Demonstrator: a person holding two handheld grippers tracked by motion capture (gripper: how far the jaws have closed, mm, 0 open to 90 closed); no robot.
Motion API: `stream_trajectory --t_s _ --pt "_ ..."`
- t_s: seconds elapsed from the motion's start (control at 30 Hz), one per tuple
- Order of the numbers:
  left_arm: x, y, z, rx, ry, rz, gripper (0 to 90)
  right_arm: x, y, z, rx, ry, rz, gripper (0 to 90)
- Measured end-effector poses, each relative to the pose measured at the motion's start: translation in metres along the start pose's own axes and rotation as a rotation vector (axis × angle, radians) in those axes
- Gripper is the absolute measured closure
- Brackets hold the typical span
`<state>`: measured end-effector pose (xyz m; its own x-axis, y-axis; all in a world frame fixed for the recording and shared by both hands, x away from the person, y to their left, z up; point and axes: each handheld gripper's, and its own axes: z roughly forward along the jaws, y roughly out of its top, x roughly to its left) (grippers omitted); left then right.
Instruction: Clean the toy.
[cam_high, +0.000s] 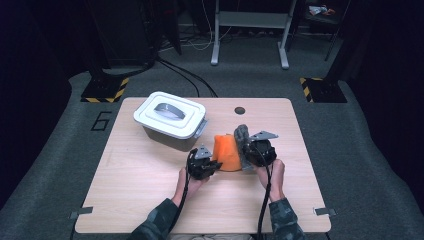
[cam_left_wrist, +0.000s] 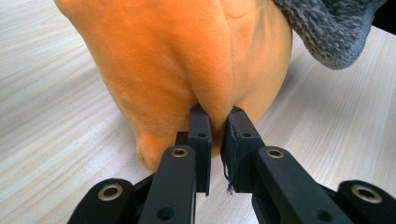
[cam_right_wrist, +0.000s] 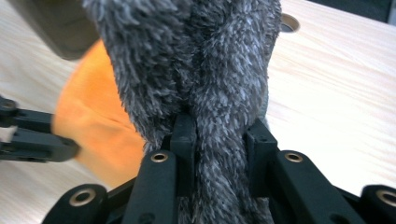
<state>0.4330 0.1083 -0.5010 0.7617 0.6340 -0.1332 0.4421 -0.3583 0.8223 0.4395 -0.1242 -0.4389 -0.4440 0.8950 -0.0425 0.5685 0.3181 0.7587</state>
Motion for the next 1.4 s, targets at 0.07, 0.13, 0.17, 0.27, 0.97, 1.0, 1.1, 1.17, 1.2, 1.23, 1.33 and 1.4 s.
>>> stream_trajectory --t_s 0.07,0.13,0.17,0.27,0.97,1.0,1.1,1.17,1.2,1.23,1.33,1.4 --pt "0.000 0.000 0.000 -0.002 -0.001 -0.002 82.0 -0.006 -0.003 0.001 0.006 -0.010 0.014 70.1" --pt "0.000 0.000 0.000 0.001 0.001 0.000 82.0 -0.014 -0.007 0.004 0.023 -0.029 0.044 70.1" --pt "0.000 0.000 0.000 0.001 0.001 0.000 81.9 -0.016 -0.008 0.005 0.029 -0.033 0.051 70.0" --pt "0.000 -0.001 0.001 -0.004 -0.002 -0.006 82.0 -0.022 -0.011 0.009 0.045 -0.038 0.058 70.1" --pt "0.001 -0.001 0.000 0.002 0.000 0.001 81.9 -0.043 -0.035 0.051 0.184 -0.001 0.151 70.5" --pt "0.002 -0.001 0.000 0.001 0.002 0.000 81.7 -0.046 -0.034 0.046 0.169 -0.007 0.141 71.0" --pt "0.002 -0.002 0.001 -0.006 -0.003 -0.003 81.5 -0.048 -0.030 0.032 0.128 -0.021 0.146 71.2" --pt "0.002 -0.002 0.001 -0.006 -0.003 -0.003 81.5 -0.046 -0.024 0.019 0.085 -0.024 0.140 71.1" --pt "0.002 -0.002 0.001 -0.006 -0.003 -0.003 81.5 -0.044 -0.021 0.012 0.071 -0.018 0.138 71.1" --pt "0.002 -0.002 0.001 -0.003 0.000 0.004 81.4 -0.042 -0.017 0.005 0.043 -0.020 0.121 71.0" --pt "0.002 -0.002 0.001 -0.008 -0.002 -0.001 81.3 -0.033 -0.009 -0.007 0.008 -0.003 0.086 70.9" --pt "0.002 -0.002 0.001 -0.007 0.000 0.005 81.1 -0.023 -0.001 -0.013 -0.011 0.023 0.056 70.9"
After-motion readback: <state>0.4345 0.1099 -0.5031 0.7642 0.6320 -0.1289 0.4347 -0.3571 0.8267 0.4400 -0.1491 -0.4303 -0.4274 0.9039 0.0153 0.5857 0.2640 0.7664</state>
